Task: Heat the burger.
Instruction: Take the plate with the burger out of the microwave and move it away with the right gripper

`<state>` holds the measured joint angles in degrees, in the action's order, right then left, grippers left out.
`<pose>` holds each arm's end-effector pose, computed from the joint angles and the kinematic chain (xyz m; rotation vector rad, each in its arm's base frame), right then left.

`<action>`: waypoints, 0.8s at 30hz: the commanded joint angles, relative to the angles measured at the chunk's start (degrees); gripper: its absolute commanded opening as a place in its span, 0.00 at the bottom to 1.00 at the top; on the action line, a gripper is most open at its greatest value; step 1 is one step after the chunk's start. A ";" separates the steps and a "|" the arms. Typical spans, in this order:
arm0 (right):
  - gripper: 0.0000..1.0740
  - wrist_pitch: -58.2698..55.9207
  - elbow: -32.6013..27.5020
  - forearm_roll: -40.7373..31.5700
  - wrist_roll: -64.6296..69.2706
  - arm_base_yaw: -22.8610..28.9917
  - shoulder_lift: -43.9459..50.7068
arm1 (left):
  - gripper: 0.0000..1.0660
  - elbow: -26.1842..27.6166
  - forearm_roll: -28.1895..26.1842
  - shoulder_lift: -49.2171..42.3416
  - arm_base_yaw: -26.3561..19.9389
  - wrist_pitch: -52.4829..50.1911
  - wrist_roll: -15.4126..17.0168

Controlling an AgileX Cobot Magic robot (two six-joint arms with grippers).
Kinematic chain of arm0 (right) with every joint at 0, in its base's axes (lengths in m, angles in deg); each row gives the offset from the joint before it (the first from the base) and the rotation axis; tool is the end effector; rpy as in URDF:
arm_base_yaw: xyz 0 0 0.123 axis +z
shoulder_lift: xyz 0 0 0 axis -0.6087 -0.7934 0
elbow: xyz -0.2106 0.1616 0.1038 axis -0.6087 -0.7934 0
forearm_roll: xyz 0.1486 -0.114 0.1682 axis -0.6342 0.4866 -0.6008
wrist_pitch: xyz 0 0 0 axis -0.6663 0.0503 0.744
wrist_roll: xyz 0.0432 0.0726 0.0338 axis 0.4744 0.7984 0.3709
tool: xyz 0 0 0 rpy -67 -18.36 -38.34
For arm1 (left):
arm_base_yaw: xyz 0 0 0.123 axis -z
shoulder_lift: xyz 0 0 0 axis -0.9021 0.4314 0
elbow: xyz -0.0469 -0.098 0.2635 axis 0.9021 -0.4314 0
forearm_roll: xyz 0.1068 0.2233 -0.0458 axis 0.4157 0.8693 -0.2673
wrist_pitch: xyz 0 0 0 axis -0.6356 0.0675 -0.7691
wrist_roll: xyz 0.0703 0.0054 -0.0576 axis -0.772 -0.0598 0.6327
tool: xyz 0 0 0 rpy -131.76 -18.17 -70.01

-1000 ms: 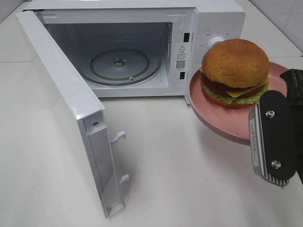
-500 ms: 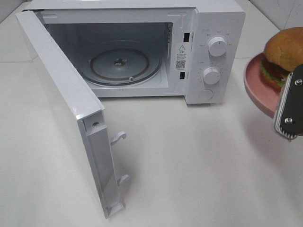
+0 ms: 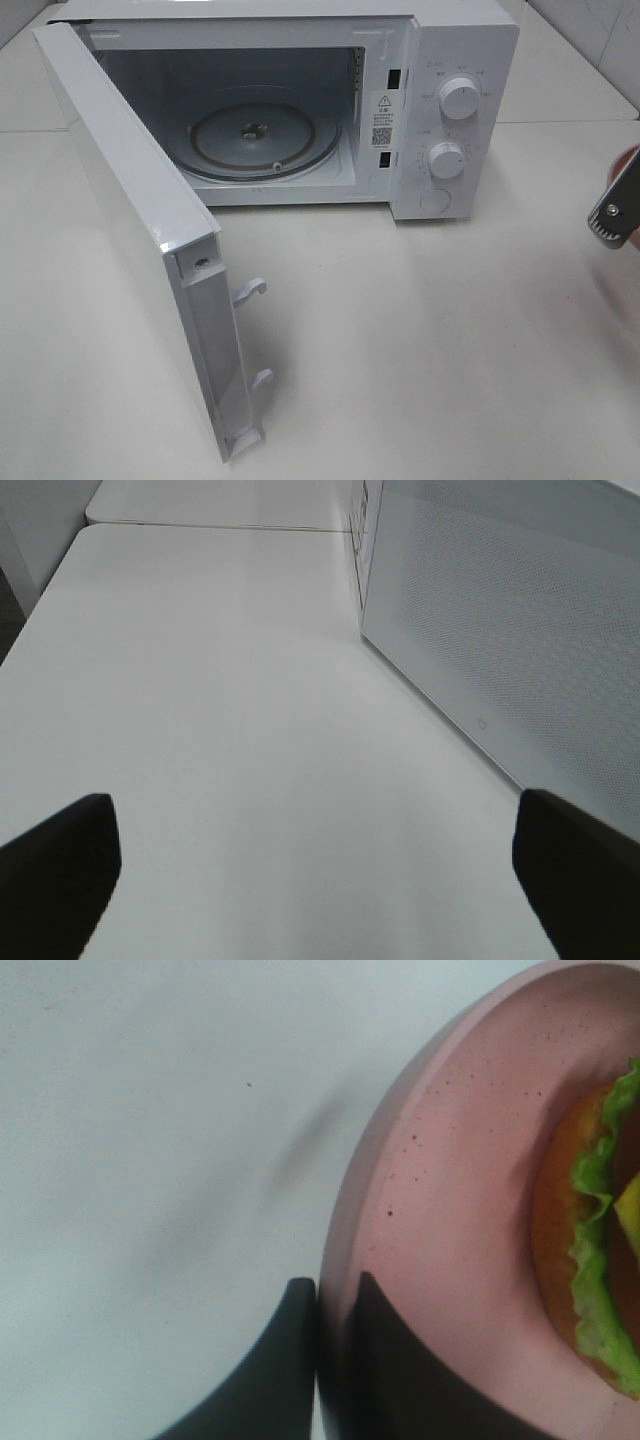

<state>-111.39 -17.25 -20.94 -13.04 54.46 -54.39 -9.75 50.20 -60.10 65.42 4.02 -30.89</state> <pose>0.1977 0.0260 0.2047 -1.0833 2.3153 -0.6237 -0.0079 -0.0037 0.2812 0.0285 2.0301 -0.0630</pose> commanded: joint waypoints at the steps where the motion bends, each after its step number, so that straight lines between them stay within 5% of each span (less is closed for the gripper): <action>1: 0.03 1.32 0.63 5.56 5.56 -2.92 -1.38 | 0.95 0.11 -0.17 -0.23 -0.06 0.23 0.46; 11: 0.03 3.15 0.63 12.15 18.74 -10.89 -5.73 | 0.95 0.11 -0.17 -0.23 -0.06 0.23 0.46; 24: 0.04 1.78 0.63 24.12 43.26 -11.97 -17.76 | 0.95 0.11 -0.17 -0.23 -0.06 0.23 0.46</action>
<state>-107.90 -17.20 -0.43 28.45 42.82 -72.20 -9.75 50.20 -60.10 65.42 4.02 -30.89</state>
